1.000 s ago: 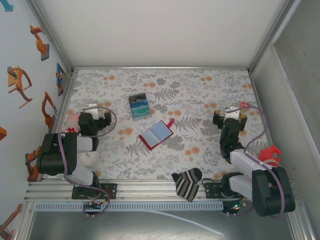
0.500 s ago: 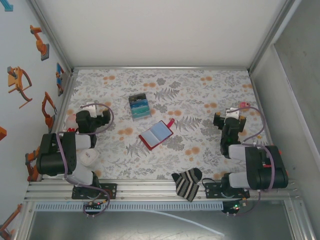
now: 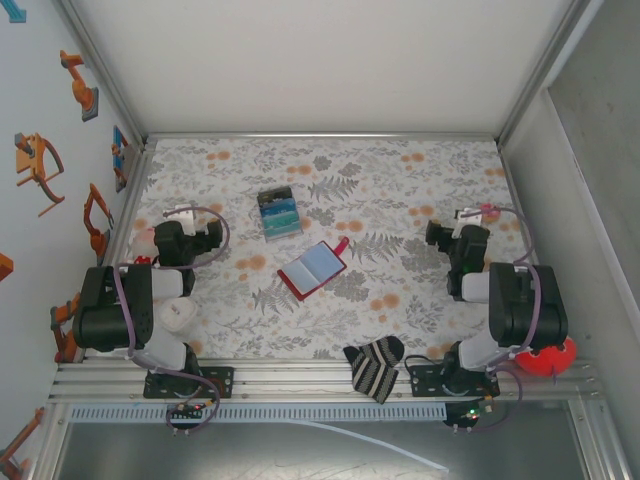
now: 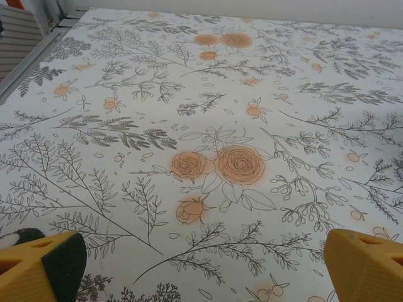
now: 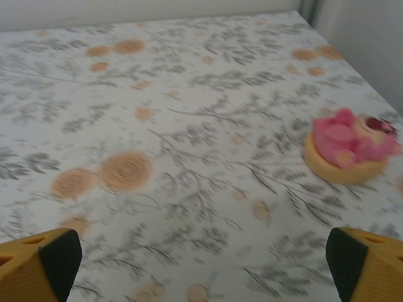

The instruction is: Take the credit cards out of the card holder

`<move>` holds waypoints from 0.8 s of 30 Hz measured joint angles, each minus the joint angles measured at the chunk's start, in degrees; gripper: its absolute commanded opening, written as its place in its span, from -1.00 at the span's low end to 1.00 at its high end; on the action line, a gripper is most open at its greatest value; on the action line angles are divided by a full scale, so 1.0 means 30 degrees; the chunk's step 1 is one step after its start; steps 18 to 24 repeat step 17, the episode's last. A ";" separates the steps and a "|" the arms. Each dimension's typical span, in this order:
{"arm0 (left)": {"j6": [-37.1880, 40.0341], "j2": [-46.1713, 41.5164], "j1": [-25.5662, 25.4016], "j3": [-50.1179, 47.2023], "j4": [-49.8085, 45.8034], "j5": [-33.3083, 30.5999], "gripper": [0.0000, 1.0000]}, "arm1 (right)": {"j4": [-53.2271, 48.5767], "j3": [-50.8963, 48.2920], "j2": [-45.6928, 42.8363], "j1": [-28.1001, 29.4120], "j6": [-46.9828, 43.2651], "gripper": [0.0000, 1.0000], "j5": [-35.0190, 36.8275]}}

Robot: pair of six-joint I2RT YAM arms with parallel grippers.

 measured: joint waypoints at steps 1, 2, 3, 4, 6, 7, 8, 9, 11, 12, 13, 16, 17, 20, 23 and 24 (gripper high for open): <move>0.0000 0.0000 0.0000 0.0000 -0.0007 -0.0015 0.94 | -0.0007 0.0138 0.0000 -0.0007 -0.0007 0.99 -0.0510; 0.0000 0.0000 0.0000 0.0000 -0.0007 -0.0015 0.94 | -0.0022 0.0182 0.0000 -0.0036 -0.0022 0.99 -0.0838; 0.0000 0.0000 0.0000 0.0000 -0.0007 -0.0007 0.94 | -0.0044 0.0189 0.0000 -0.0044 -0.0022 0.99 -0.1115; 0.0000 0.0000 0.0000 0.0000 -0.0007 -0.0015 0.94 | -0.0153 0.0189 0.0000 -0.0058 -0.0029 0.99 -0.1304; 0.0000 0.0000 0.0000 0.0000 -0.0007 -0.0036 0.94 | -0.0364 0.0189 0.0000 -0.0073 -0.0022 0.99 -0.1559; 0.0000 0.0000 0.0000 0.0000 -0.0007 -0.0051 0.94 | -0.0459 0.0189 0.0000 -0.0073 -0.0015 0.99 -0.1617; 0.0000 0.0000 0.0000 0.0000 -0.0007 -0.0051 0.94 | -0.0517 0.0189 0.0000 -0.0073 -0.0015 0.99 -0.1639; 0.0000 0.0000 0.0000 0.0000 -0.0007 -0.0058 0.94 | -0.0532 0.0189 0.0000 -0.0073 -0.0015 0.99 -0.1676; 0.0000 0.0000 0.0000 0.0000 -0.0007 -0.0073 0.94 | -0.0532 0.0189 0.0000 -0.0073 -0.0015 0.99 -0.1690; 0.0000 0.0000 0.0000 0.0000 -0.0007 -0.0073 0.94 | -0.0539 0.0189 0.0000 -0.0073 -0.0015 0.99 -0.1690; 0.0000 0.0000 0.0000 0.0000 -0.0007 -0.0073 0.94 | -0.0539 0.0189 0.0000 -0.0073 -0.0022 0.99 -0.1690; 0.0000 0.0000 0.0000 0.0000 -0.0007 -0.0073 0.94 | -0.0539 0.0189 0.0000 -0.0073 -0.0015 0.99 -0.1690; 0.0000 0.0000 -0.0007 0.0000 -0.0007 -0.0073 0.94 | -0.0539 0.0189 0.0000 -0.0073 -0.0015 0.99 -0.1690; 0.0000 0.0000 -0.0007 0.0000 -0.0007 -0.0073 0.94 | -0.0539 0.0189 0.0000 -0.0073 -0.0015 0.99 -0.1690; 0.0000 0.0000 -0.0007 0.0000 -0.0007 -0.0073 0.94 | -0.0539 0.0189 0.0000 -0.0073 -0.0015 0.99 -0.1690; 0.0000 0.0000 -0.0007 0.0000 -0.0007 -0.0073 0.94 | -0.0539 0.0189 0.0000 -0.0073 -0.0015 0.99 -0.1690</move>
